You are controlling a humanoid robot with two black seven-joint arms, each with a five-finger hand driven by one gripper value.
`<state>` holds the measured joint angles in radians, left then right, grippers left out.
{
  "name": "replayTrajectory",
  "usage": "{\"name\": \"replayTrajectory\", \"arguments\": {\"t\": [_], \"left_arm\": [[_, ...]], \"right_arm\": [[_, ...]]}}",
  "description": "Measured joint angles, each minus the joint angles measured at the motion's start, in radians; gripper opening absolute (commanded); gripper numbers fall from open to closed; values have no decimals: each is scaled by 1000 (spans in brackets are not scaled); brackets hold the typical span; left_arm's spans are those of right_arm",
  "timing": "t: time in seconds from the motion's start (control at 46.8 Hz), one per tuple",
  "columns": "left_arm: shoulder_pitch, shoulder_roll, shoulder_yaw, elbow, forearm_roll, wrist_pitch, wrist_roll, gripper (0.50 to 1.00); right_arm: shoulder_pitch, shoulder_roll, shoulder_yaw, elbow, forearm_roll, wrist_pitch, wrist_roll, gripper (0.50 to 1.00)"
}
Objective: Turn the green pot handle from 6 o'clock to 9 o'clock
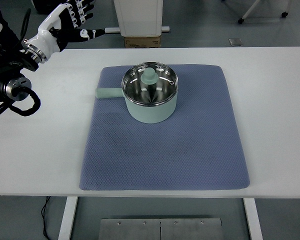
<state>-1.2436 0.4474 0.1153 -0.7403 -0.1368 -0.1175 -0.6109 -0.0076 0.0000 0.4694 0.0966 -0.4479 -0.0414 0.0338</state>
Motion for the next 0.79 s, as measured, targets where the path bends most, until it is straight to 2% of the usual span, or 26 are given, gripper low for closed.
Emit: {"name": "replayTrajectory", "arguments": {"t": [0.107,0.257,0.556,0.791], "left_arm": [[40,-20,-45,3,-94,95,0,1000],[125,-83,-162,17,-146,167,0,1000],[302,-201,-512,70,-140,172,0,1000],[314,-284,-569,171,-141,160,0,1000]], "right_arm": [[0,0,0,0,0,0,0,1000],[0,0,0,0,0,0,0,1000],[0,0,0,0,0,0,0,1000],[0,0,0,0,0,0,0,1000]]}}
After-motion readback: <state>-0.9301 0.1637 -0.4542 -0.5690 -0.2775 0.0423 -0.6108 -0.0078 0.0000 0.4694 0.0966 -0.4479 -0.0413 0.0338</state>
